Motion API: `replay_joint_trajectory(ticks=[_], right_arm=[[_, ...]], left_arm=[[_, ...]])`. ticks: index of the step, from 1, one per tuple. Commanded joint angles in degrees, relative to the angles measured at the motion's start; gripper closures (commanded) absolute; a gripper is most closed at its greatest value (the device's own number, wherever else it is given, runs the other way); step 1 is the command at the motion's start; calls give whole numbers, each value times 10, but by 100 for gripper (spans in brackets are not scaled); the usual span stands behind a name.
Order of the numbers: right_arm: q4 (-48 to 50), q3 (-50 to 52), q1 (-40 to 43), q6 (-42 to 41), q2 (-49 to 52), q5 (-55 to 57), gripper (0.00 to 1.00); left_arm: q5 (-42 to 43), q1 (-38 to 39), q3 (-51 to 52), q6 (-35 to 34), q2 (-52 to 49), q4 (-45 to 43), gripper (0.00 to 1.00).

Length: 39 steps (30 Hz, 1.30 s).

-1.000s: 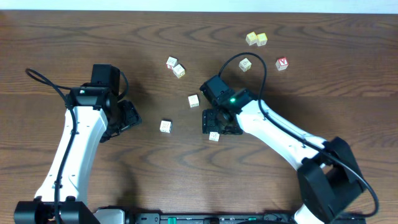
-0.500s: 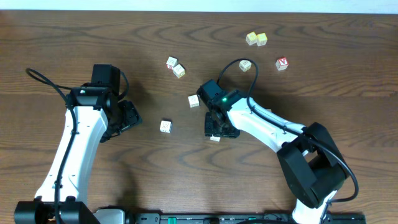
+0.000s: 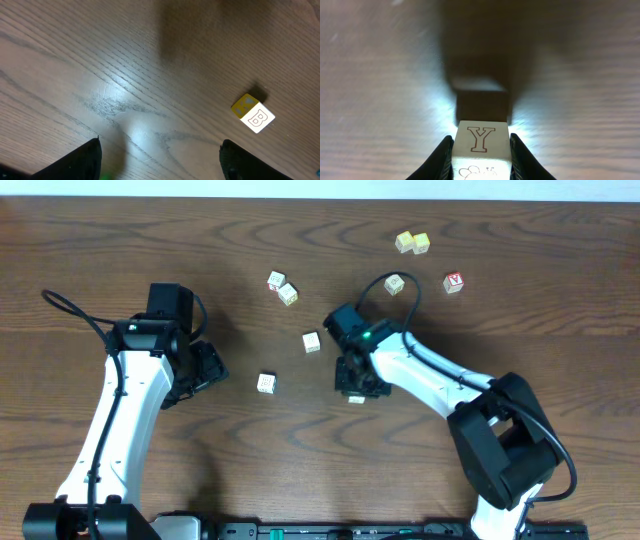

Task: Lift 4 blocks
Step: 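Carry the Y block to table center and release it, then move the right gripper to the A block and grasp it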

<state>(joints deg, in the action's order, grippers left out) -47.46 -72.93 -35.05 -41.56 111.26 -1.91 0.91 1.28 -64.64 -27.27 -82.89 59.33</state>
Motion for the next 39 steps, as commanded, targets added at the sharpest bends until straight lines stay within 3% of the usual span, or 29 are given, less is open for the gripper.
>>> replay_joint_trajectory(ticks=[1, 6, 16, 19, 23, 31, 36, 39], right_arm=[[5, -8, 36, 56, 8, 14, 80], [17, -9, 67, 119, 8, 15, 83], [16, -9, 75, 125, 8, 12, 79], [16, -9, 71, 125, 8, 12, 71], [-1, -19, 72, 125, 7, 10, 47], [-119, -142, 89, 134, 7, 13, 35], [-216, -241, 135, 205, 7, 13, 30], [-253, -247, 170, 240, 7, 19, 28]], left_arm=[[-10, -1, -11, -11, -1, 1, 24], [-10, -1, -11, -11, -1, 1, 24], [-10, -1, -11, -11, -1, 1, 24], [-10, -1, -11, -11, -1, 1, 24], [-10, -1, -11, -11, -1, 1, 24], [-10, -1, -11, -11, -1, 1, 24], [-10, -1, -11, -11, -1, 1, 24], [-10, -1, -11, -11, -1, 1, 24]])
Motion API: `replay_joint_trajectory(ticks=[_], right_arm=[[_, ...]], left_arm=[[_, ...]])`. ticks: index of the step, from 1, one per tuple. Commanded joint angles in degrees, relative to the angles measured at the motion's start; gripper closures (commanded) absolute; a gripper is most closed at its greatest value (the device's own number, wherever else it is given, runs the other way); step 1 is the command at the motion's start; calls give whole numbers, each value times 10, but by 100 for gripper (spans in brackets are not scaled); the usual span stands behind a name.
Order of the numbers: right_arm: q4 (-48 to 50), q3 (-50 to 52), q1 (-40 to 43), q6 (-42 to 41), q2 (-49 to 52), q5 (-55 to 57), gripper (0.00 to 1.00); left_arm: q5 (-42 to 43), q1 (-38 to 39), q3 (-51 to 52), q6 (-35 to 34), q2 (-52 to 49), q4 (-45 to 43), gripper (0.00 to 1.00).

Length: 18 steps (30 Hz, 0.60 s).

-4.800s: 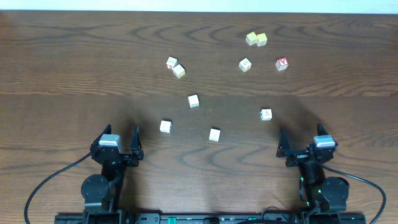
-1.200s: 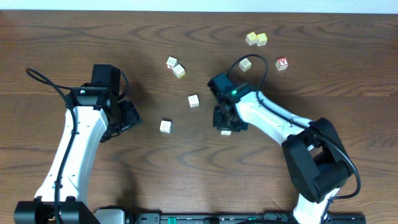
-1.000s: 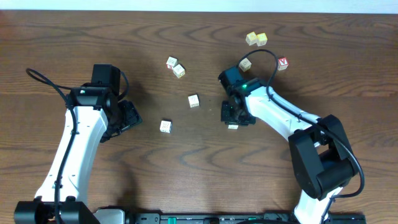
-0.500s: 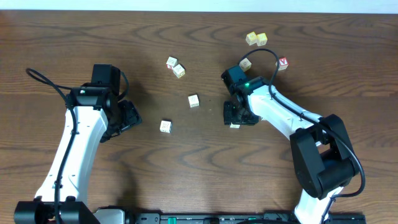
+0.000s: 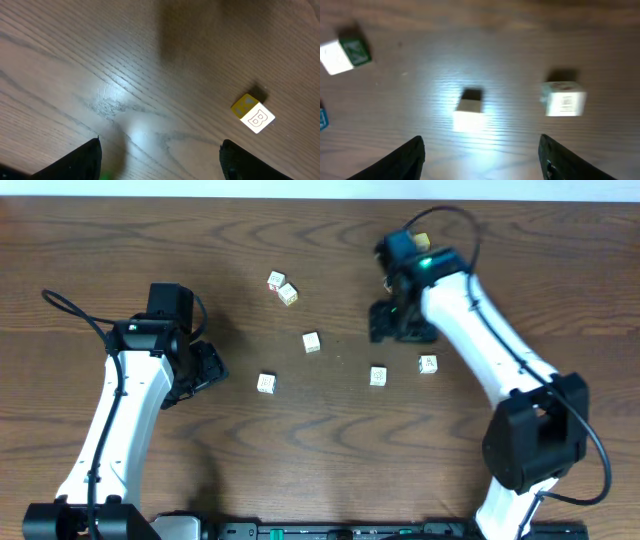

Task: Lift 4 blocks
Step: 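Move the right gripper to the A block and grasp it, then carry the A block and set it beside the Y block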

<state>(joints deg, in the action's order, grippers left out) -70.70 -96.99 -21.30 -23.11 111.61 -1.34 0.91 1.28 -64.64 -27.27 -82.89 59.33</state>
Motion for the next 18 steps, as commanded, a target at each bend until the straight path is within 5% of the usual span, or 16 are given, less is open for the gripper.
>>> replay_joint_trajectory(ticks=[1, 18], right_arm=[[-29, -2, 45, 68, 5, 13, 28], [150, 173, 113, 179, 9, 13, 32]], left_arm=[[-10, -1, -11, -11, -1, 1, 24], [-10, -1, -11, -11, -1, 1, 24]])
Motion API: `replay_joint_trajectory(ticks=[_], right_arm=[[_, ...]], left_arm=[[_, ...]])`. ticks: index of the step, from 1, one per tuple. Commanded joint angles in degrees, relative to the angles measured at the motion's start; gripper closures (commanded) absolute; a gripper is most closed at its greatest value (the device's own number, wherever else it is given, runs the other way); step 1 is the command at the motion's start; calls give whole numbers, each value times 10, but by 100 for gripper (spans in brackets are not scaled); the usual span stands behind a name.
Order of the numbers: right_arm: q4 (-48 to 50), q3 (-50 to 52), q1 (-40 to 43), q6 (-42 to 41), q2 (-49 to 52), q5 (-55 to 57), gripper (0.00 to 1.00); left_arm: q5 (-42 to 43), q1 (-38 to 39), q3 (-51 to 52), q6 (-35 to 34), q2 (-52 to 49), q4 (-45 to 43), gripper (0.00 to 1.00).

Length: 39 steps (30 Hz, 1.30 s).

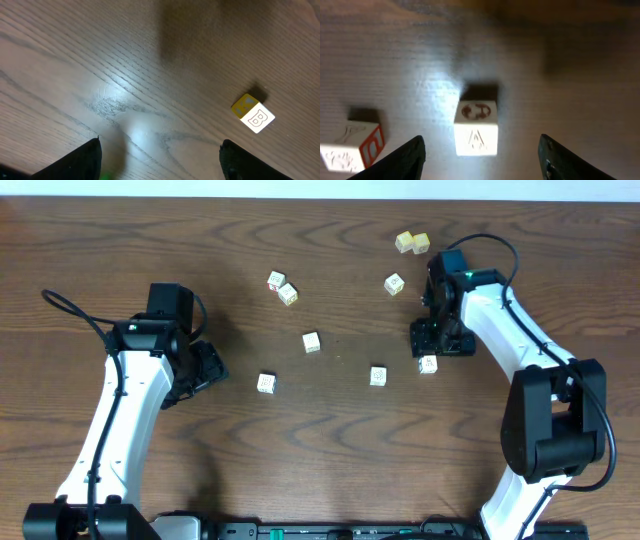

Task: Lift 4 blocks
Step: 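Carry the A block and set it beside the Y block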

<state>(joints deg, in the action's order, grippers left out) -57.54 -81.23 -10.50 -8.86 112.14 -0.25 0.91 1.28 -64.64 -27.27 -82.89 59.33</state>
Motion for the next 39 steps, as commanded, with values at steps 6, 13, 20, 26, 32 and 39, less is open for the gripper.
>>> replay_joint_trajectory(ticks=[6, 13, 20, 26, 32, 39], right_arm=[[61, 52, 5, 36, 4, 2, 41], [83, 78, 3, 17, 4, -5, 57], [82, 99, 3, -4, 4, -9, 73], [53, 99, -9, -1, 4, -78, 75], [13, 99, -49, -53, 4, -93, 75], [21, 99, -79, -97, 4, -90, 76]], left_arm=[[-10, -1, -11, -11, -1, 1, 24], [-10, -1, -11, -11, -1, 1, 24], [-10, -1, -11, -11, -1, 1, 24], [-10, -1, -11, -11, -1, 1, 24], [-10, -1, -11, -11, -1, 1, 24], [-10, -1, -11, -11, -1, 1, 24]])
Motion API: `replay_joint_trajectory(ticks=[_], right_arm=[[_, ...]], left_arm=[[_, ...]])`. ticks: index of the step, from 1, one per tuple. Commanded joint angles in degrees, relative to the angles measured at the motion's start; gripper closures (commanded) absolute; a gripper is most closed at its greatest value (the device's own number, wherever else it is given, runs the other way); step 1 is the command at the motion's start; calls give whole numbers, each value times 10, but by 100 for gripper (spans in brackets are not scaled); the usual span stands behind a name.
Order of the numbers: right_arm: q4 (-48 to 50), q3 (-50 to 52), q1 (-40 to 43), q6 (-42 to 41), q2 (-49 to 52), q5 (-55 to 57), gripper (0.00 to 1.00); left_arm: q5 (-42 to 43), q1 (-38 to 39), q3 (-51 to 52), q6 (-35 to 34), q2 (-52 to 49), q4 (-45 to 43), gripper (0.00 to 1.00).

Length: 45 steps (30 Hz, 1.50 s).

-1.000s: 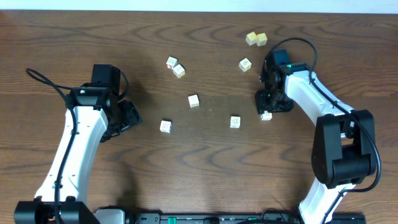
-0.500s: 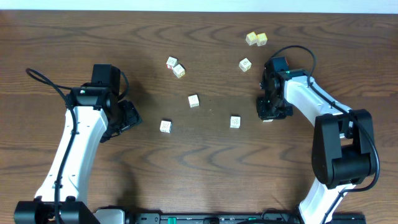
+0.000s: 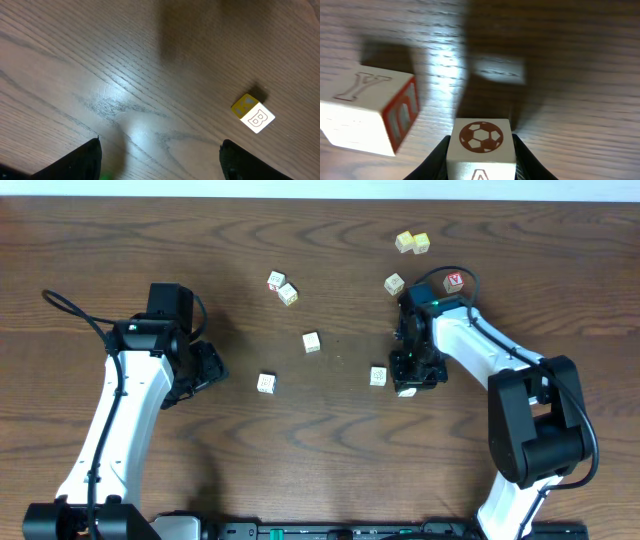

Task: Lift 4 blocks
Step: 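Carry the A block and set it beside the Y block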

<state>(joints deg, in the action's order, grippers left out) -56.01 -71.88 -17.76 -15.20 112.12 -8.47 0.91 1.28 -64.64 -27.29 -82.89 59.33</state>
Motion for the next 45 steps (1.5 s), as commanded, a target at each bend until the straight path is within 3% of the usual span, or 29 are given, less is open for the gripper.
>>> replay_joint_trajectory(ticks=[1, 17, 23, 32, 45], right_arm=[[10, 5, -7, -35, 5, -8, 76], [68, 5, -7, -34, 5, 20, 75], [53, 5, -7, -23, 5, 22, 72], [52, 4, -7, -15, 4, 21, 57], [26, -23, -7, -21, 4, 20, 57]], left_arm=[[-10, -1, -11, -11, -1, 1, 24], [-10, -1, -11, -11, -1, 1, 24], [-10, -1, -11, -11, -1, 1, 24], [-10, -1, -11, -11, -1, 1, 24], [-10, -1, -11, -11, -1, 1, 24]])
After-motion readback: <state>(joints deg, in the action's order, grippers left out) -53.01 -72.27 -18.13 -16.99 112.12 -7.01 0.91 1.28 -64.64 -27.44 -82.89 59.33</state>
